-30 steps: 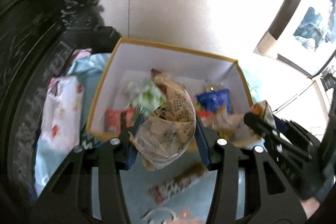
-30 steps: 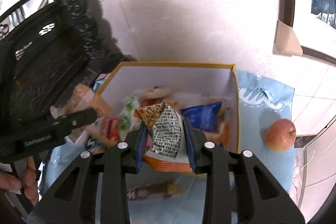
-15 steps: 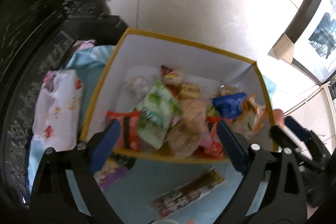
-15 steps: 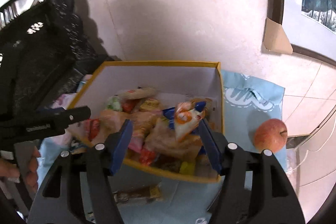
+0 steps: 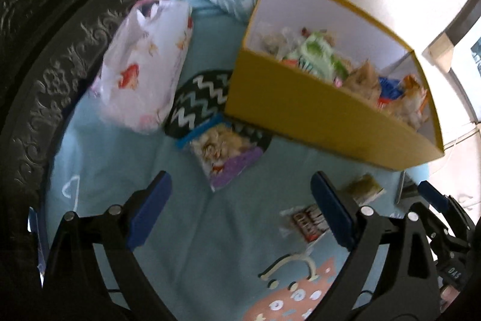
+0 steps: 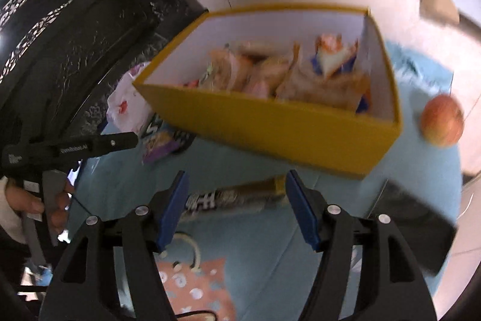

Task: Organize snacks
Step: 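Grasp the purple cartoon candy bag with the left tool while the right grasps the chocolate wafer bar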

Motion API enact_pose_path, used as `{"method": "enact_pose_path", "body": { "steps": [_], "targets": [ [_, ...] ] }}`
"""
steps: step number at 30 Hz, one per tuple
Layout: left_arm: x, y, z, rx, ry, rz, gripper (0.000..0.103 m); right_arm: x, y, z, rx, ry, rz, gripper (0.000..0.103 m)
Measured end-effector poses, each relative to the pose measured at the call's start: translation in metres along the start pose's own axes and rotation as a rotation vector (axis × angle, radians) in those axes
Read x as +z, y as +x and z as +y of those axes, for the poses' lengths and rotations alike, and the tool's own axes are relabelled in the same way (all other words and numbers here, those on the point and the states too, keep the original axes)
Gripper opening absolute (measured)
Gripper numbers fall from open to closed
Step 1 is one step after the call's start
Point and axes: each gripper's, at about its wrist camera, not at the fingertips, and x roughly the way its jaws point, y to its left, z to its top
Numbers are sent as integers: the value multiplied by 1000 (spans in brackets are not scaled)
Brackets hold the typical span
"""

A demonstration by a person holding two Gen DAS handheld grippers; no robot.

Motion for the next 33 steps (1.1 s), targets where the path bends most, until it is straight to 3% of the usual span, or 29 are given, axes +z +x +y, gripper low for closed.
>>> {"method": "enact_pose_path", "body": {
  "steps": [7,11,20,26,28,29,32,33],
  "targets": [
    [5,31,3,18,46,31,95,-9,7,-5,-3,41,36,67],
    [11,57,15,39,-35,82,95,-7,14,-6,-1,57,48,67],
    [27,80,26,48,-237,101,95,-9,35,0,13,33,90,67],
    [30,102,23,141,-209,168,89,-6,40,1,15,18,100,67],
    [28,103,19,181,-182,170,81,-6,40,0,10,22,104,67],
    [27,102,17,219,-168,167,68,-5,42,-1,8,23,106,67],
    [24,97,8,199,-112,157,17,-6,40,0,3,26,108,67],
    [21,95,9,181,-93,169,13,-7,39,1,1,21,109,67]
  ]
}}
